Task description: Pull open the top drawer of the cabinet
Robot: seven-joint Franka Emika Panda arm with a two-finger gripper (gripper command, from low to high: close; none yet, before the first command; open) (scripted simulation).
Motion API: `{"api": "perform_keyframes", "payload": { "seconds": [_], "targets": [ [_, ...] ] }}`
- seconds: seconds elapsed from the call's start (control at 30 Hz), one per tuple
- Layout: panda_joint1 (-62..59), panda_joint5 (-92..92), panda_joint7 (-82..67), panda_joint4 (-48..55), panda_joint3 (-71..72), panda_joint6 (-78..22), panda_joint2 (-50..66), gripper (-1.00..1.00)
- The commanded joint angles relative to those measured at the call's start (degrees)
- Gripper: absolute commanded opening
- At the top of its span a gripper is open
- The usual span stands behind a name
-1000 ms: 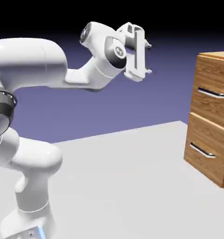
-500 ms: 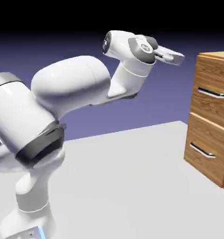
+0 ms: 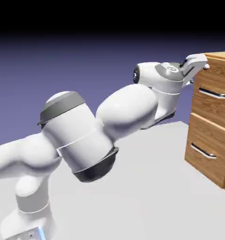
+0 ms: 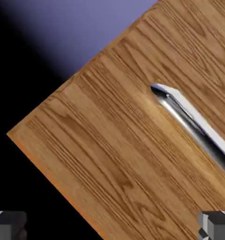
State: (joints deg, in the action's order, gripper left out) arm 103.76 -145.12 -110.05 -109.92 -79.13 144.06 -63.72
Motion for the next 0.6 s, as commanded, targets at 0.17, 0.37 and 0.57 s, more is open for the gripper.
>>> {"api": "perform_keyframes", "payload": {
  "seconds": [0.17, 0.37, 0.57],
  "targets": [
    [10.11, -14.23, -14.95, 5.01, -7.76, -2.94, -3.05, 0.0],
    [16.68, -17.56, -19.9, 12.43, -11.13, -1.44, -4.82, 0.0],
    [21.47, -17.48, -21.46, 19.6, -12.87, 1.1, -6.03, -1.0]
  ]
}}
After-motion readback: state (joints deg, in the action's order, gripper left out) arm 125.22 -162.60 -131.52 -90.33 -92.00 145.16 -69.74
